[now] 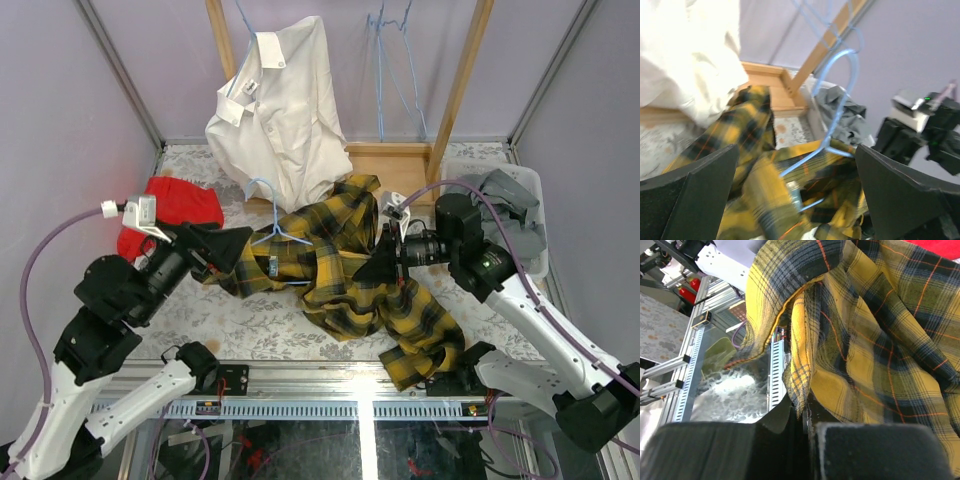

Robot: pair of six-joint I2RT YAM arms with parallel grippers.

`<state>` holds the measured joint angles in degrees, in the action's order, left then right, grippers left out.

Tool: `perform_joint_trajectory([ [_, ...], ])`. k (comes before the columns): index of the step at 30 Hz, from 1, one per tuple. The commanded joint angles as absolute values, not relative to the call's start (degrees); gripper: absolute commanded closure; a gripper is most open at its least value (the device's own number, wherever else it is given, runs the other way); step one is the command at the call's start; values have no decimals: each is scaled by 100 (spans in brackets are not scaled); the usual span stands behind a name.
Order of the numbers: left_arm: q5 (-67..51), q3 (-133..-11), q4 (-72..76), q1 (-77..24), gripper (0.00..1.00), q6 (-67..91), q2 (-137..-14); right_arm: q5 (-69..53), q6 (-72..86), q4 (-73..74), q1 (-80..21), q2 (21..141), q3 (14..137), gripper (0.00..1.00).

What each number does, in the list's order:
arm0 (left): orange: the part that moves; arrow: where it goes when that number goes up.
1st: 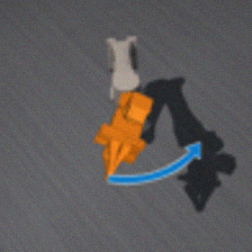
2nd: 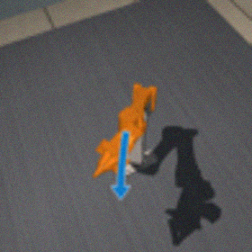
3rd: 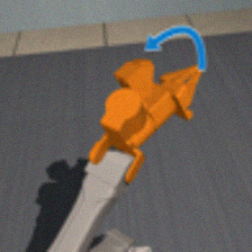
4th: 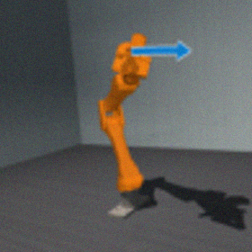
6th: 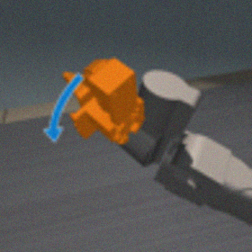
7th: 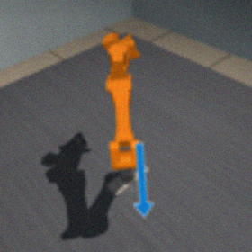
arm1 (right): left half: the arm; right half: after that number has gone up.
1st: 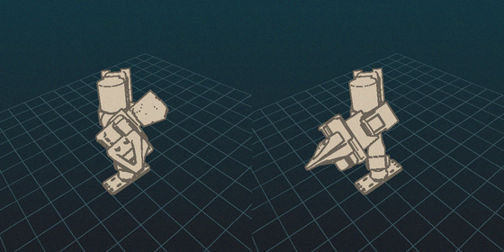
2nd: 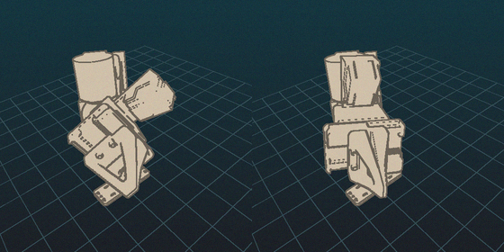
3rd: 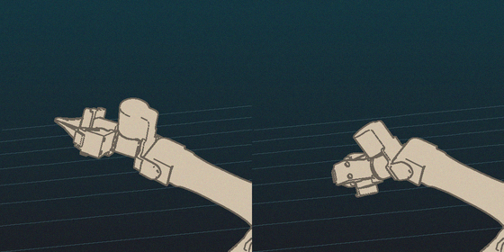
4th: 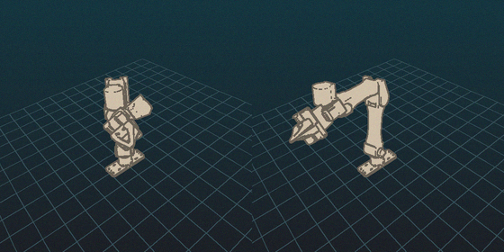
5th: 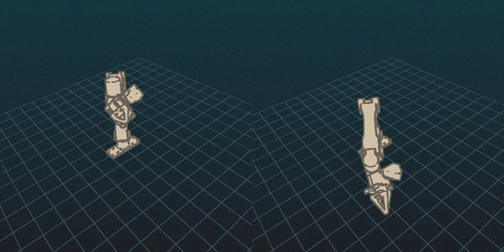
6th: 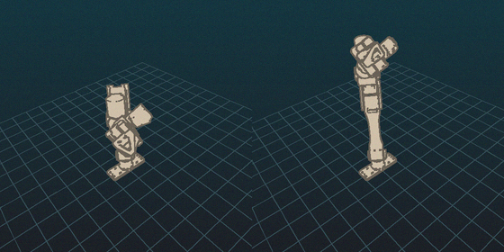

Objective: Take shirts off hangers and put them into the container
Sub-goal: Remove the shirt from the hanger.

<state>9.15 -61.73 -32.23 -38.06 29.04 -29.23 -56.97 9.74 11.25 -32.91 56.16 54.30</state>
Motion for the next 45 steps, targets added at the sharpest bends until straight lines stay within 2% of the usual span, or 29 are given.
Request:
perform_joint_trajectory([
  [1, -130, -6652, -3014, -3765, 2, 2572, -3567, -6316, 1225, 397, -3305, 5611, 5380, 100],
  [7, -433, -6969, -2977, -3773, 5, 2101, -3989, -6175, 1075, 653, -3304, 5861, 5468, 100],
  [9, -595, -6938, -3042, -3770, 10, 1995, -4183, -6179, 1108, 529, -3305, 5949, 5499, 100],
  [13, -717, -6891, -3127, -3770, 27, 2143, -4589, -6272, 1178, 408, -3305, 6135, 5565, 100],
  [18, -13, -6629, -2964, -3771, 40, 2122, -4627, -6240, 980, 830, -3305, 6185, 5685, 100],
  [22, 171, -6557, -2977, -3764, 59, 2054, -4729, -6178, 954, 902, -3305, 6071, 5693, 100],
  [24, 298, -6544, -2994, -3772, 62, 2101, -4788, -6188, 940, 935, -3305, 6012, 5697, 100],
  [28, 240, -6728, -3013, -3773, 90, 2144, -4861, -6118, 831, 1050, -3305, 5894, 5666, 99],
  [30, 9, -6947, -3053, -3771, 99, 2166, -4900, -5713, 791, 1175, -3305, 5803, 5697, 92],
  [32, -496, -7365, -3225, -3773, 100, 2171, -5044, -5364, 802, 1193, -3305, 5661, 5734, 83],
  [35, -1198, -8316, -3423, -3768, 100, 2236, -5242, -5088, 1001, 826, -3305, 5357, 5688, 44],
  [36, -1306, -8582, -3448, -3771, 100, 2259, -5280, -4901, 1107, 666, -3305, 5253, 5653, 34],
  [37, -1359, -8861, -3458, -3771, 100, 2270, -5308, -4686, 1194, 545, -3305, 5148, 5625, 29],
  [42, -777, -10249, -4014, -3771, 100, 2158, -5538, -3700, 1467, 175, -3305, 4824, 5592, 20],
  [45, -117, -10270, -4356, -3771, 100, 1781, -5531, -2937, 1555, 220, -3305, 4781, 5620, 18],
])
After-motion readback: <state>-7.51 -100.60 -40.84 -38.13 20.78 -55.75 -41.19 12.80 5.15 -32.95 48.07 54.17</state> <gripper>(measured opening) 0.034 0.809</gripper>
